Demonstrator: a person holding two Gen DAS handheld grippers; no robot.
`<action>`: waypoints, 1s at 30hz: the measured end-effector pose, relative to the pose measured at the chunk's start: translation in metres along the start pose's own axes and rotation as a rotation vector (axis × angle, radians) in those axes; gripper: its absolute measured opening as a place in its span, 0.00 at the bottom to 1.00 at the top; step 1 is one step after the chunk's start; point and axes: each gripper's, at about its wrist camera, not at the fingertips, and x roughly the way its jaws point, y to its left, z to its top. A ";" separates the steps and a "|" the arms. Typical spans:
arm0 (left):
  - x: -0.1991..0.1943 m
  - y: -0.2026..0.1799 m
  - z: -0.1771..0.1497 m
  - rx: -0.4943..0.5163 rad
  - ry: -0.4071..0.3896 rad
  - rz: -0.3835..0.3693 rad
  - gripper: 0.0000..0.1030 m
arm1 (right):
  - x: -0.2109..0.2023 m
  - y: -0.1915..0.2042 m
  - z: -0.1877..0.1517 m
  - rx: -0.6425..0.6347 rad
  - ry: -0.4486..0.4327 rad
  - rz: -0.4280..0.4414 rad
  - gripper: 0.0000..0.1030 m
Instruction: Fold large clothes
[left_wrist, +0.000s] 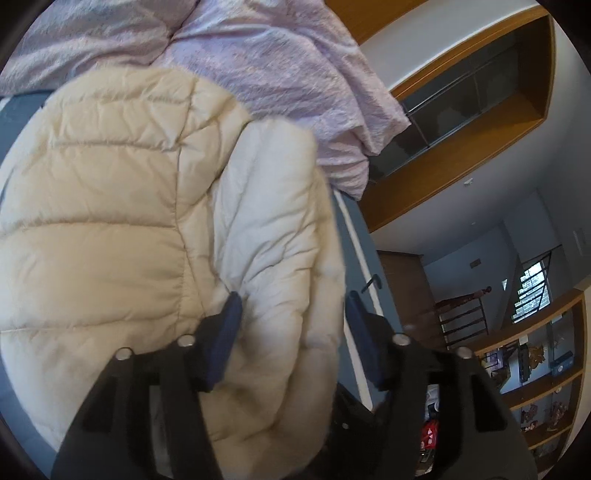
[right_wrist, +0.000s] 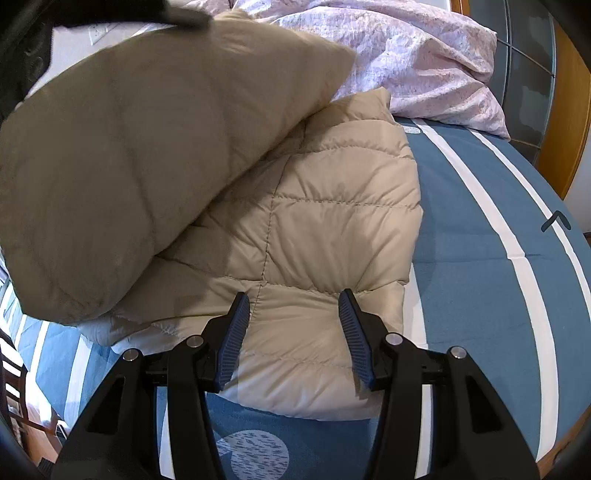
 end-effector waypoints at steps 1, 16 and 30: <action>-0.006 -0.002 0.001 0.009 -0.008 0.001 0.61 | 0.000 -0.001 0.000 0.003 0.001 0.001 0.51; -0.054 0.046 -0.002 0.078 -0.114 0.310 0.65 | 0.000 -0.001 -0.001 0.013 0.001 0.001 0.51; -0.003 0.035 -0.046 0.247 -0.073 0.427 0.76 | 0.000 -0.004 0.002 0.006 -0.004 0.004 0.52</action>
